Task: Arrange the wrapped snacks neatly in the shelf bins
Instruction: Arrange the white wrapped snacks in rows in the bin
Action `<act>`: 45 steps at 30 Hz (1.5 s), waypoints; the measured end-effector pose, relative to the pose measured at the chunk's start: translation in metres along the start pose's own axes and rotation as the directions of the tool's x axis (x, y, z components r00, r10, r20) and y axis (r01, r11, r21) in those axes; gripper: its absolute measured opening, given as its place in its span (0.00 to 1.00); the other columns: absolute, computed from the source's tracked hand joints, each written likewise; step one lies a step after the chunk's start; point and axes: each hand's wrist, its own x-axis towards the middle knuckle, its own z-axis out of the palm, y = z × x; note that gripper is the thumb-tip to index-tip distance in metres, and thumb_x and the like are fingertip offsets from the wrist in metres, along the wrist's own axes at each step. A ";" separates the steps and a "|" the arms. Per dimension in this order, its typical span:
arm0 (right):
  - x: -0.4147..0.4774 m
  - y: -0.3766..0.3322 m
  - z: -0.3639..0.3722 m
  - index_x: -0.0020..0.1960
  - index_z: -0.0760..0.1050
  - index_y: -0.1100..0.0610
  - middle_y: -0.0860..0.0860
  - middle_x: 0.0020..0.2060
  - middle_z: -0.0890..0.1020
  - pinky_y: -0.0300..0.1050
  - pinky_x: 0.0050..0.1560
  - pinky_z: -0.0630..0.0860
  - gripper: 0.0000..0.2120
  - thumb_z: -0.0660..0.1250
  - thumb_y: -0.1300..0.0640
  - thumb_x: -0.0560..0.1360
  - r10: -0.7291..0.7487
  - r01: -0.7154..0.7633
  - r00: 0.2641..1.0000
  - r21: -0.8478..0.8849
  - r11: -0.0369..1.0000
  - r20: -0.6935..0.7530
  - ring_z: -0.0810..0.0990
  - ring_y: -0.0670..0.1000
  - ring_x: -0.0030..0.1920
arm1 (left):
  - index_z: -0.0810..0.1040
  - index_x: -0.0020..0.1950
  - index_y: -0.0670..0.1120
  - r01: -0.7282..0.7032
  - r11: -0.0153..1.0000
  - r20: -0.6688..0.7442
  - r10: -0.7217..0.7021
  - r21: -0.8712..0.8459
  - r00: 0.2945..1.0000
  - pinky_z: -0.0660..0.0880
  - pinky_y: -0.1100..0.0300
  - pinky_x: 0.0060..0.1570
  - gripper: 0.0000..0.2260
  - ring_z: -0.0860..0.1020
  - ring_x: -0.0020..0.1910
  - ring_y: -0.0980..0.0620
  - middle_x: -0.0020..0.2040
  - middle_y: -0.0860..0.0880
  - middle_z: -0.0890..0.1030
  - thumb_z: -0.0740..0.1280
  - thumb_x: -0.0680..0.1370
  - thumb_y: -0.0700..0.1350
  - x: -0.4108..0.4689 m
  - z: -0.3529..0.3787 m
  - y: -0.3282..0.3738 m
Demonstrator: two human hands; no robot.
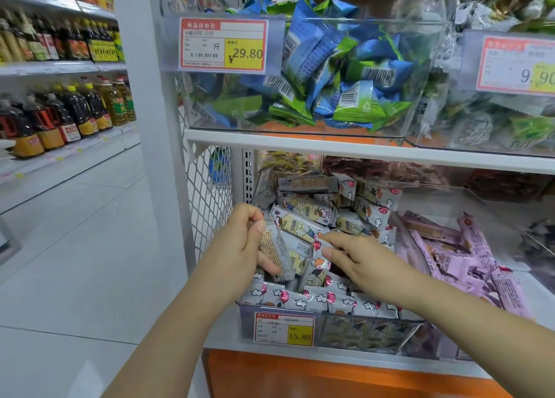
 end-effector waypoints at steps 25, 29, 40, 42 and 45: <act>-0.001 -0.002 -0.001 0.36 0.64 0.48 0.47 0.28 0.68 0.39 0.31 0.60 0.14 0.57 0.52 0.81 -0.033 0.033 0.998 -0.001 0.999 0.048 0.63 0.45 0.29 | 0.72 0.41 0.55 -0.186 0.938 -0.018 0.200 0.293 0.980 0.68 0.60 0.45 0.06 0.72 0.42 0.60 0.42 0.59 0.73 0.66 0.74 0.56 0.000 0.010 -0.006; -0.004 0.000 0.002 0.39 0.67 0.55 0.49 0.28 0.68 0.39 0.30 0.59 0.13 0.56 0.53 0.81 -0.042 0.042 0.999 0.013 0.999 0.014 0.62 0.45 0.28 | 0.69 0.50 0.54 -0.190 0.900 -0.069 0.235 0.393 0.969 0.62 0.61 0.45 0.06 0.71 0.33 0.59 0.33 0.57 0.71 0.65 0.76 0.52 -0.005 0.009 0.000; 0.000 -0.001 0.002 0.41 0.68 0.55 0.52 0.32 0.72 0.44 0.37 0.64 0.12 0.55 0.54 0.81 -0.103 0.100 0.994 -0.076 0.992 -0.040 0.68 0.49 0.34 | 0.70 0.66 0.56 -0.157 0.906 0.048 0.150 0.394 0.988 0.66 0.56 0.64 0.20 0.72 0.59 0.54 0.53 0.52 0.81 0.66 0.75 0.55 0.004 0.000 -0.004; 0.001 0.000 0.002 0.45 0.70 0.56 0.53 0.35 0.75 0.45 0.40 0.66 0.10 0.54 0.54 0.81 -0.109 0.105 0.993 -0.092 0.990 -0.040 0.71 0.51 0.37 | 0.70 0.66 0.56 -0.183 0.908 0.065 0.171 0.377 0.983 0.68 0.60 0.55 0.18 0.74 0.53 0.54 0.49 0.51 0.82 0.65 0.76 0.54 0.005 -0.001 -0.002; 0.002 0.001 0.003 0.52 0.73 0.57 0.54 0.41 0.79 0.46 0.46 0.71 0.11 0.54 0.53 0.81 -0.129 0.122 0.991 -0.130 0.984 -0.044 0.75 0.52 0.43 | 0.69 0.67 0.55 -0.228 0.887 0.105 0.202 0.402 0.974 0.63 0.64 0.45 0.18 0.75 0.48 0.54 0.45 0.51 0.81 0.63 0.78 0.53 0.005 -0.001 -0.001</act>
